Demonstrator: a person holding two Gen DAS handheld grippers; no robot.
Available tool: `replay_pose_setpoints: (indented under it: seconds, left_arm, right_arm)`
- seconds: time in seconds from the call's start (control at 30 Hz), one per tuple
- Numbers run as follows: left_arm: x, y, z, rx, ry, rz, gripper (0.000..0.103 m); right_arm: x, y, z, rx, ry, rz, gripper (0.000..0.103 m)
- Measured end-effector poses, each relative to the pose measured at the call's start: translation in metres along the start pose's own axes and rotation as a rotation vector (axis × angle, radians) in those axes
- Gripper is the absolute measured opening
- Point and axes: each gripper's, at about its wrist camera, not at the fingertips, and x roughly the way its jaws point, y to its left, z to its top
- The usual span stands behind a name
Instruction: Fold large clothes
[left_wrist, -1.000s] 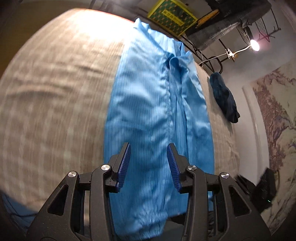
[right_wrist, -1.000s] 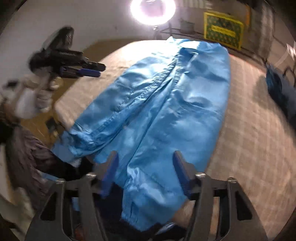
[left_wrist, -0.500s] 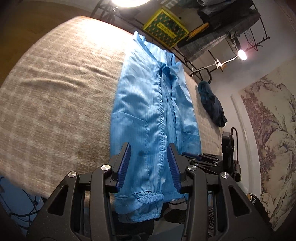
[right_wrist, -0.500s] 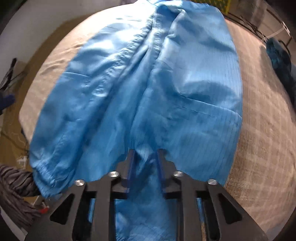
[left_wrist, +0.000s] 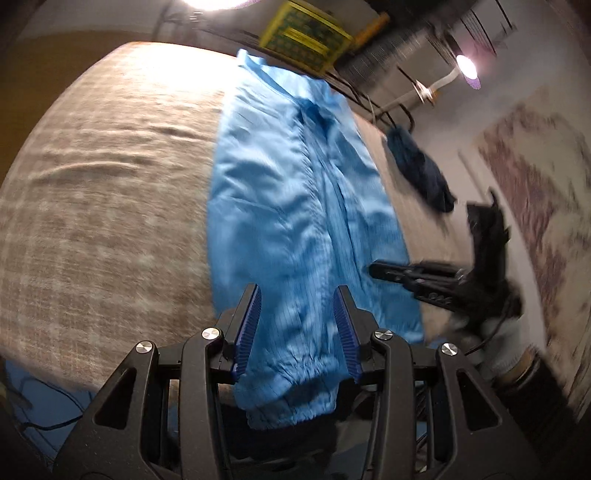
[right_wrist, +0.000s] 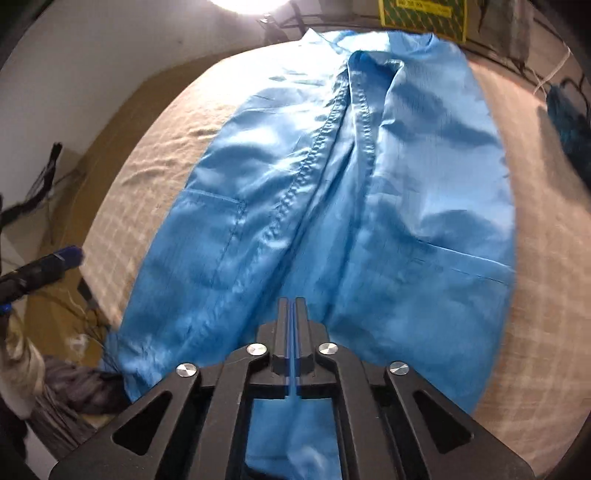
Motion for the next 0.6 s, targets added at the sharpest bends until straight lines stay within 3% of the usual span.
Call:
replay_pose_setpoints:
  seconds: [0.1,0.3,0.37,0.4,0.43,0.5,0.6]
  left_arm:
    - [0.008,-0.009,-0.004,0.015,0.022,-0.011,0.040]
    - [0.009,-0.010,-0.001,-0.006,0.011,-0.019,0.040]
    - [0.010,-0.011,-0.002,-0.001,0.012,-0.015,0.041]
    - [0.010,-0.010,-0.002,-0.001,0.016,-0.015,0.040]
    - [0.011,-0.010,-0.003,-0.002,0.020,-0.013,0.040]
    - [0.012,-0.008,-0.004,-0.004,0.026,-0.010,0.040]
    - [0.013,-0.006,-0.005,-0.003,0.028,-0.006,0.040]
  right_arm:
    - [-0.008,-0.006,-0.013,-0.031,0.039,-0.020,0.046]
    - [0.011,-0.008,-0.036,-0.082,0.149,-0.110,0.047]
    - [0.018,-0.008,-0.042,-0.102,0.178,-0.119,0.035]
    - [0.020,-0.007,-0.045,-0.111,0.185,-0.121,0.011]
    - [0.022,-0.007,-0.047,-0.115,0.192,-0.119,0.000]
    - [0.023,-0.008,-0.049,-0.103,0.174,-0.102,0.000]
    - [0.016,-0.006,-0.045,-0.048,0.133,-0.006,0.000]
